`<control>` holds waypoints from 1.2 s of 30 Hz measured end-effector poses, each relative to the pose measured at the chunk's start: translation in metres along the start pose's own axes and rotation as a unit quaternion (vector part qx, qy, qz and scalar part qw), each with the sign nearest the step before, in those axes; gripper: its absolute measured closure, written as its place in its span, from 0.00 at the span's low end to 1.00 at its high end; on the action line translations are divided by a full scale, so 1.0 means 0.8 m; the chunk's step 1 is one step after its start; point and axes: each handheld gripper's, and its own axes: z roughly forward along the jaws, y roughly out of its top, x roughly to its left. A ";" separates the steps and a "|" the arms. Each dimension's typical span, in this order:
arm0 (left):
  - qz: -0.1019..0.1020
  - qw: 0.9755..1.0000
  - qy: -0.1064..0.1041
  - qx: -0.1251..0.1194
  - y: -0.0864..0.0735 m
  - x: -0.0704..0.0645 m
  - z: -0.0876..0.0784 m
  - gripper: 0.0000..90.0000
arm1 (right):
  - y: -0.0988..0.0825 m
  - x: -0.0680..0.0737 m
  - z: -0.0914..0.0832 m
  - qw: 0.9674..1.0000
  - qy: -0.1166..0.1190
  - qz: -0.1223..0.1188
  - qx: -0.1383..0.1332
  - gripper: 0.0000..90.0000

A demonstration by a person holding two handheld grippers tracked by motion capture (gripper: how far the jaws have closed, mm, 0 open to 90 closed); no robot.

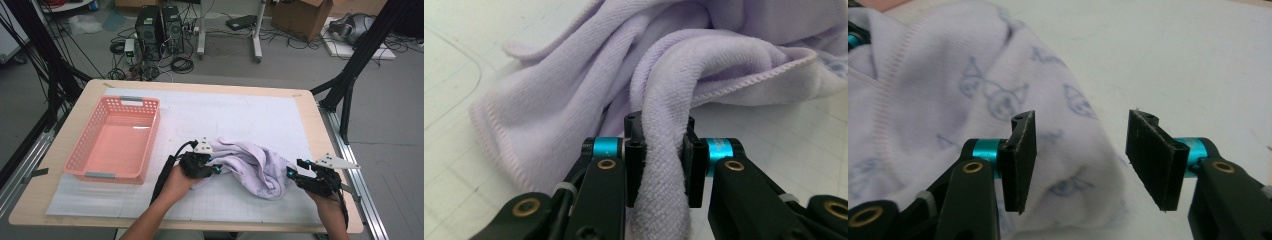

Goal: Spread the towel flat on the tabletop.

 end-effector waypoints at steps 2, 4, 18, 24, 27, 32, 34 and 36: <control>-0.006 1.000 0.002 -0.005 -0.006 0.002 -0.009 0.86 | 0.006 0.008 0.006 1.000 0.008 -0.018 0.006 0.47; -0.012 1.000 0.007 -0.012 -0.013 0.005 -0.020 0.86 | 0.007 0.010 0.012 0.999 0.007 -0.030 0.016 0.47; -0.039 0.997 0.044 -0.048 -0.007 0.035 -0.046 0.86 | -0.021 0.014 0.014 0.990 0.045 -0.041 0.127 0.84; -0.026 0.997 0.051 -0.058 0.011 0.034 -0.035 0.86 | -0.026 0.031 -0.005 0.985 0.092 -0.050 0.136 0.75; -0.032 0.996 0.061 -0.062 0.019 0.038 -0.031 0.86 | -0.007 0.037 -0.014 0.993 0.059 -0.069 0.076 0.53; -0.040 0.995 0.065 -0.064 0.019 0.048 -0.023 0.85 | 0.041 0.050 -0.018 0.994 0.058 -0.092 -0.003 0.49; -0.044 0.994 0.065 -0.070 0.019 0.051 -0.019 0.85 | 0.062 0.064 -0.003 0.990 0.075 -0.120 -0.006 0.49; -0.047 0.994 0.063 -0.073 0.019 0.053 -0.018 0.85 | 0.074 0.079 0.014 0.986 0.096 -0.139 0.006 0.50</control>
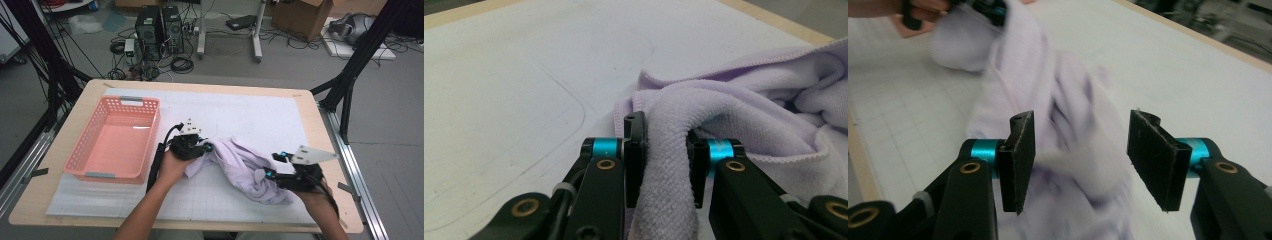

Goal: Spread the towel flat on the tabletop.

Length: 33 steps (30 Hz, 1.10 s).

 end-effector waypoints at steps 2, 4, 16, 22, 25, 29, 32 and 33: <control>-0.007 1.000 -0.004 -0.008 -0.001 0.003 0.002 0.85 | 0.007 0.004 0.013 1.000 0.015 -0.013 0.004 0.50; -0.014 1.000 -0.004 -0.014 -0.001 0.005 0.005 0.85 | 0.018 0.012 0.057 0.997 0.062 -0.024 0.032 0.51; -0.033 0.999 0.018 -0.007 -0.007 0.014 0.006 0.51 | 0.012 0.024 0.152 0.983 0.111 -0.052 0.137 0.93; -0.014 0.999 0.044 -0.028 -0.005 0.013 -0.012 0.41 | 0.023 0.003 0.135 0.990 0.111 -0.014 0.087 0.97; -0.007 0.998 0.049 -0.039 -0.007 0.009 -0.021 0.42 | 0.034 -0.026 0.119 0.996 0.073 0.028 0.036 0.97; -0.014 0.998 0.050 -0.048 -0.009 0.010 -0.026 0.42 | 0.042 -0.052 0.109 0.998 0.019 0.055 0.011 0.97; -0.016 0.998 0.049 -0.043 -0.012 0.011 -0.027 0.42 | 0.048 -0.084 0.103 0.995 -0.041 0.090 -0.006 0.97; -0.018 0.998 0.045 -0.043 -0.015 0.010 -0.027 0.42 | 0.049 -0.105 0.101 0.991 -0.075 0.112 -0.012 0.97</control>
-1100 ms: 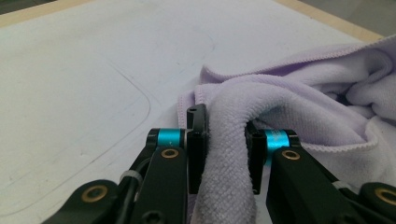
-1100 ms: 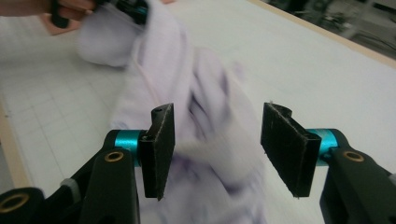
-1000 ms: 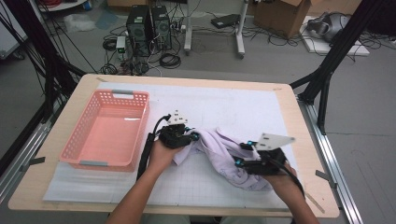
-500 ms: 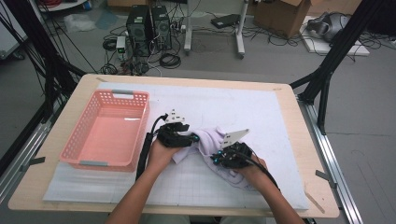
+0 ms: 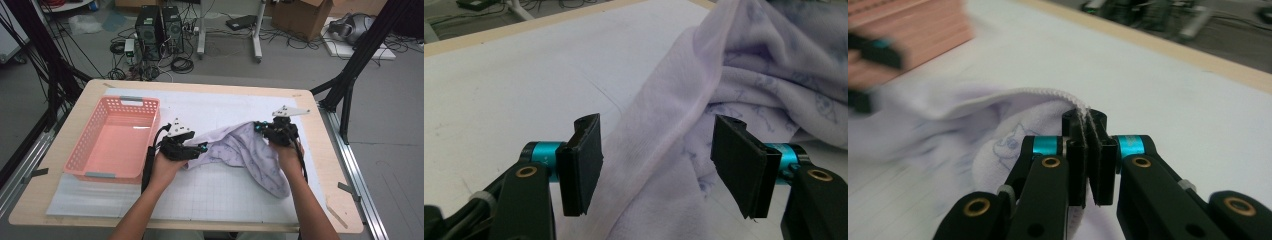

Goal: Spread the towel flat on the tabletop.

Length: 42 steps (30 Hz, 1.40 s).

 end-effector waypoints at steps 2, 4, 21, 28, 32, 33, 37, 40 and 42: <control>0.000 1.000 -0.001 0.002 -0.002 0.000 0.000 0.42 | 0.002 -0.018 0.001 0.999 -0.034 0.015 0.000 0.97; -0.003 1.000 -0.003 0.003 -0.006 -0.001 0.001 0.42 | 0.001 -0.036 0.002 0.997 -0.072 0.030 0.002 0.97; 0.009 0.995 -0.032 0.096 -0.033 -0.023 0.034 0.34 | -0.032 -0.020 -0.056 0.998 -0.059 0.000 0.028 0.54; 0.090 0.988 0.022 0.125 -0.040 -0.038 0.048 0.63 | -0.067 0.031 -0.050 0.994 0.044 -0.068 0.076 0.50; 0.093 0.988 0.016 0.124 -0.038 -0.032 0.040 0.81 | -0.087 0.036 -0.029 0.991 0.052 -0.070 0.106 0.53; 0.090 0.988 0.011 0.124 -0.038 -0.030 0.038 0.85 | -0.092 0.037 -0.024 0.990 0.053 -0.071 0.113 0.57; 0.082 0.992 -0.002 0.099 -0.033 -0.031 0.020 0.88 | -0.098 0.046 -0.029 0.983 0.089 -0.082 0.136 0.88; 0.075 0.995 -0.009 0.072 -0.028 -0.030 0.001 0.88 | -0.099 0.051 -0.040 0.979 0.130 -0.066 0.141 0.89; 0.071 0.996 -0.007 0.059 -0.020 -0.025 -0.010 0.88 | -0.101 0.059 -0.054 0.974 0.166 -0.061 0.142 0.89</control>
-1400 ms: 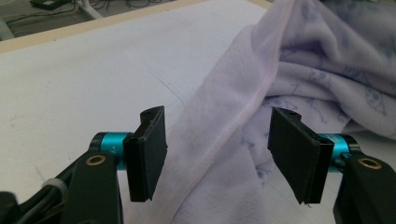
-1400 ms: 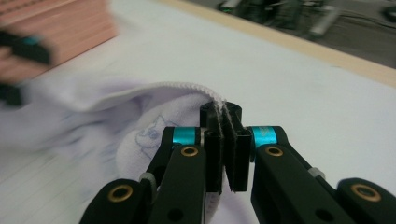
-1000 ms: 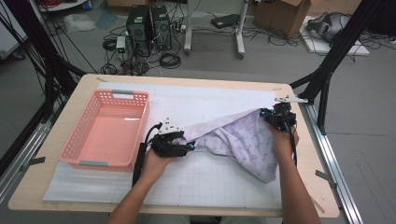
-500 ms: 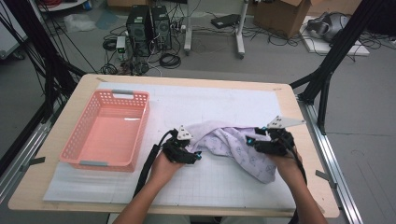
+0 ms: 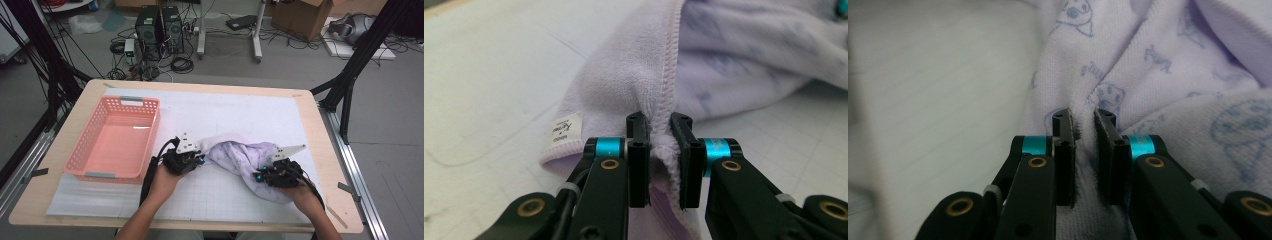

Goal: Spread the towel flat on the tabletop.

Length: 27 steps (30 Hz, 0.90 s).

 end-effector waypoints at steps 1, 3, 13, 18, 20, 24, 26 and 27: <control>-0.005 1.000 0.002 -0.006 0.004 0.005 -0.004 0.88 | -0.004 0.012 -0.009 0.999 0.044 -0.003 -0.005 0.89; -0.014 1.000 0.009 -0.020 0.014 0.016 -0.010 0.88 | -0.005 0.019 -0.014 0.998 0.055 -0.008 -0.012 0.89; -0.041 0.998 0.004 -0.041 0.047 0.036 0.016 0.88 | 0.030 0.014 -0.023 0.995 -0.053 -0.030 -0.079 0.49; -0.063 0.997 0.000 -0.046 0.043 0.042 0.030 0.87 | 0.070 -0.005 0.043 0.998 -0.053 -0.041 -0.018 0.44; -0.063 0.997 0.001 -0.051 0.043 0.044 0.032 0.87 | 0.082 -0.010 0.069 0.998 -0.044 -0.040 0.007 0.44; -0.070 0.994 0.016 -0.078 0.043 0.048 0.030 0.87 | 0.099 -0.018 0.100 0.998 -0.039 -0.045 0.034 0.50; -0.072 0.994 0.019 -0.083 0.043 0.049 0.029 0.87 | 0.104 -0.023 0.112 0.997 -0.017 -0.046 0.052 0.73; -0.072 0.994 0.018 -0.081 0.042 0.049 0.030 0.87 | 0.106 -0.025 0.114 0.998 -0.008 -0.042 0.054 0.83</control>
